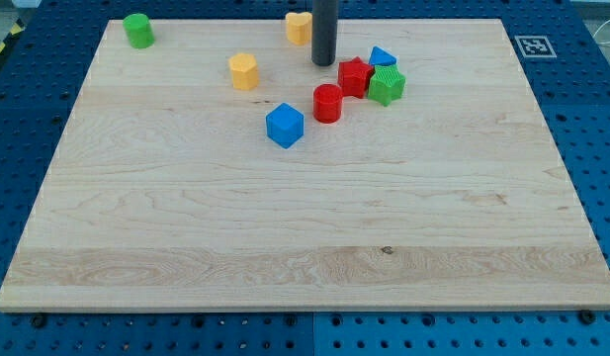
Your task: Slide the blue triangle left a bit
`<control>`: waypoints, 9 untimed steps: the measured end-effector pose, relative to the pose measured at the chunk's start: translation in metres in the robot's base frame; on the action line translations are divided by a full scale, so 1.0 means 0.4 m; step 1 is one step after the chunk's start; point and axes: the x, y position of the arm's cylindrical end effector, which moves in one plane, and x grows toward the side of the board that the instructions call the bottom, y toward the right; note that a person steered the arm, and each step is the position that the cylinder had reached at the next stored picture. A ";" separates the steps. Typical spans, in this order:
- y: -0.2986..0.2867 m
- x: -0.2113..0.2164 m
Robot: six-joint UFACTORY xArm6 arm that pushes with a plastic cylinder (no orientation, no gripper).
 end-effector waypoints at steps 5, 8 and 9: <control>0.037 0.001; 0.294 -0.066; 0.353 -0.063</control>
